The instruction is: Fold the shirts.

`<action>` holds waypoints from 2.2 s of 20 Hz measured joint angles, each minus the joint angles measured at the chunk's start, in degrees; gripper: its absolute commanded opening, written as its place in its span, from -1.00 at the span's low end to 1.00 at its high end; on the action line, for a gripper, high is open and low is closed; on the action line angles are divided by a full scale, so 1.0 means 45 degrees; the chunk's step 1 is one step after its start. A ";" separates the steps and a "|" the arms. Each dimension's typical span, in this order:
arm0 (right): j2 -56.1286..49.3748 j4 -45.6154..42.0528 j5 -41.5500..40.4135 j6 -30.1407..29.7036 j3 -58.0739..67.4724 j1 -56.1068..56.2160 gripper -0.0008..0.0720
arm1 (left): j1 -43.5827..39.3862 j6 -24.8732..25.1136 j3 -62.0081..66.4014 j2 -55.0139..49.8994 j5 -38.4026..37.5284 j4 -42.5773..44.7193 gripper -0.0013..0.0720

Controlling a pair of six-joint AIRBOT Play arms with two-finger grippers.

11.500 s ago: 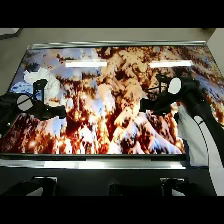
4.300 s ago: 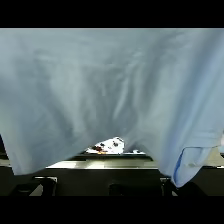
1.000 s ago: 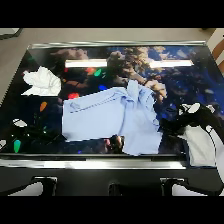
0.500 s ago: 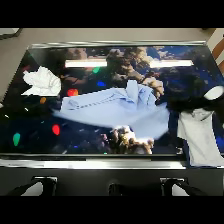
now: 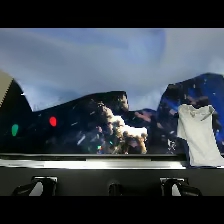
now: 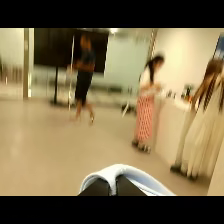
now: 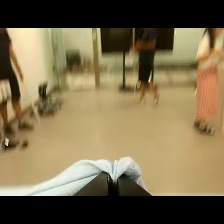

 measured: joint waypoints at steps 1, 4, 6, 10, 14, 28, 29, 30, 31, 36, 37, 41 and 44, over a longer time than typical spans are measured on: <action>0.0316 -0.0189 -0.0199 0.0214 0.0155 0.0000 -0.86 | 0.0000 -0.0180 0.0223 0.0209 0.0097 0.0141 -0.87; 0.0743 -0.0801 -0.0389 0.0622 0.0471 0.0000 -0.86 | 0.0005 -0.0461 0.0588 0.0510 0.0325 0.0627 -0.87; 0.0719 -0.1098 -0.0316 0.0923 0.0568 0.0000 -0.86 | 0.0000 -0.0549 0.0695 0.0452 0.0393 0.0928 -0.87; -0.0539 -0.1273 0.1171 0.1681 0.0641 0.0000 -0.86 | 0.0000 -0.0612 0.0573 -0.0753 -0.0840 0.1792 -0.87; -0.4007 -0.0491 0.4765 0.1880 0.0593 0.0073 -0.86 | -0.0058 -0.0491 -0.1282 -0.3322 -0.3031 0.2331 -0.87; -1.4226 0.0408 0.1617 0.3419 0.0364 0.2414 -0.86 | -0.0393 0.0476 -0.3993 -1.2866 -0.1758 0.0714 -0.87; -1.4154 0.0447 0.1613 0.3385 0.0384 0.2327 -0.86 | -0.0330 0.0675 -0.3716 -1.3007 -0.1875 0.0588 -0.87; -1.4003 0.0452 0.1889 0.3201 0.0393 0.2200 -0.86 | -0.0248 0.0811 -0.3453 -1.3085 -0.2147 0.0505 -0.87; -1.3814 0.0413 0.2395 0.2992 0.0403 0.2030 -0.86 | -0.0151 0.0928 -0.3201 -1.3153 -0.2633 0.0452 -0.87; -1.3197 -0.0549 0.6484 0.2404 0.0024 0.1477 -0.86 | 0.0117 0.1146 -0.2885 -1.3260 -0.5897 0.0942 -0.87; -1.3158 -0.0651 0.6912 0.2404 -0.0243 0.1481 -0.86 | 0.0117 0.1146 -0.3060 -1.3270 -0.6290 0.1229 -0.87; -1.3095 -0.0942 0.7766 0.2603 -0.1583 0.1661 -0.86 | 0.0112 0.1127 -0.3823 -1.3333 -0.7664 0.1812 -0.87; -1.3075 -0.1035 0.7820 0.2851 -0.2278 0.1768 -0.86 | 0.0083 0.1010 -0.4221 -1.3347 -0.8388 0.2040 -0.87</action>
